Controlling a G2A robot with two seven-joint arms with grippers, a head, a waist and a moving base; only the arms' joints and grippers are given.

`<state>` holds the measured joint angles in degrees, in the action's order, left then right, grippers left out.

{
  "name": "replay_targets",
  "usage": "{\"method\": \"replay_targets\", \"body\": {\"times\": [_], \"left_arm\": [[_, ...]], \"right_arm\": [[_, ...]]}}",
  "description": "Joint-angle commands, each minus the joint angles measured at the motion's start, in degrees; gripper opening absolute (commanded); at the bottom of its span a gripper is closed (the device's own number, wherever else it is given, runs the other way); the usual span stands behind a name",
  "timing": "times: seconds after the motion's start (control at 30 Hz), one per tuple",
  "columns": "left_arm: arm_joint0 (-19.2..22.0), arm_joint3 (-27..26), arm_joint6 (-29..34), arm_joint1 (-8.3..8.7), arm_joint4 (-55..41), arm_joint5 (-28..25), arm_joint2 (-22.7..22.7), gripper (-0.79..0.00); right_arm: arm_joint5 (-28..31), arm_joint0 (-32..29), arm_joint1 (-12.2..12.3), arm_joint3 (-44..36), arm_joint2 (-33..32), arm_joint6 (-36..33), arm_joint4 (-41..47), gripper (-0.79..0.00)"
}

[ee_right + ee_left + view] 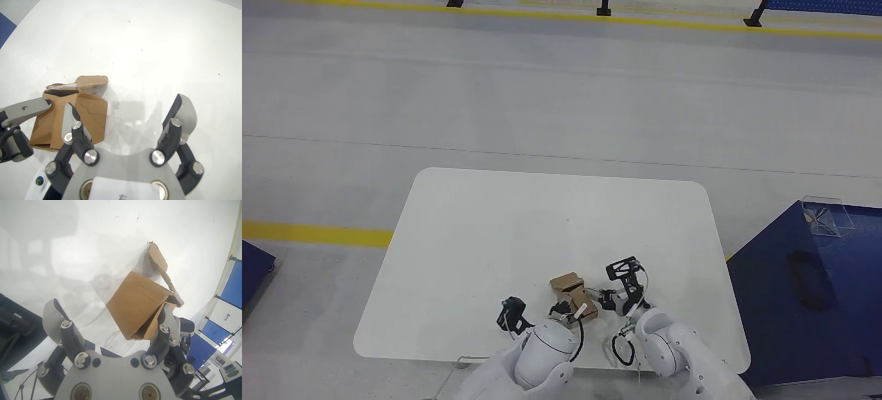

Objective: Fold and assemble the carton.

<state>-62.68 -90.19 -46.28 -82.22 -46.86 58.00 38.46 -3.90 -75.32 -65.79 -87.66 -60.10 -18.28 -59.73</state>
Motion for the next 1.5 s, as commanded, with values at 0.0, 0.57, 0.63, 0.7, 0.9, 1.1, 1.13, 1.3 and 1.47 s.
{"method": "replay_targets", "body": {"times": [0.0,0.57,0.63,0.7,0.9,1.1,1.13,1.3,1.47], "left_arm": [[-0.64,-1.36,0.0,0.15,0.33,0.0,0.38,0.0],[-8.83,-13.29,1.27,0.59,5.62,-8.36,8.16,0.0],[-9.76,-14.35,2.17,0.68,6.95,-10.36,8.73,0.0],[-10.73,-15.2,3.11,0.77,8.21,-12.06,9.2,0.0],[-12.62,-16.46,5.95,0.98,10.29,-12.57,10.79,0.0],[-13.77,-16.51,7.13,0.78,11.59,-12.37,11.41,0.0],[-13.95,-16.52,7.34,0.74,11.71,-12.36,11.48,0.0],[-14.25,-16.25,8.37,0.42,12.71,-11.62,11.14,0.0],[-13.99,-15.61,9.65,-0.05,13.47,-12.07,10.57,0.0]], "right_arm": [[0.09,-0.23,-0.09,-0.58,-0.43,0.97,0.65,0.0],[18.86,-11.13,3.18,-7.19,-12.01,3.2,-5.1,0.0],[17.93,-10.6,2.93,-6.57,-10.78,3.31,-6.12,0.0],[16.24,-9.35,2.51,-5.44,-8.96,3.51,-7.34,0.0],[10.12,-3.94,0.85,-0.26,-3.99,4.57,-9.2,0.0],[5.72,0.29,-0.76,3.39,-1.04,6.63,-7.81,0.0],[5.48,0.93,-0.99,3.83,-0.74,6.67,-7.23,0.0],[0.37,5.2,-2.77,7.75,2.33,6.92,-5.75,0.0],[-2.97,8.0,-4.45,11.14,4.69,8.94,-3.59,0.0]]}}
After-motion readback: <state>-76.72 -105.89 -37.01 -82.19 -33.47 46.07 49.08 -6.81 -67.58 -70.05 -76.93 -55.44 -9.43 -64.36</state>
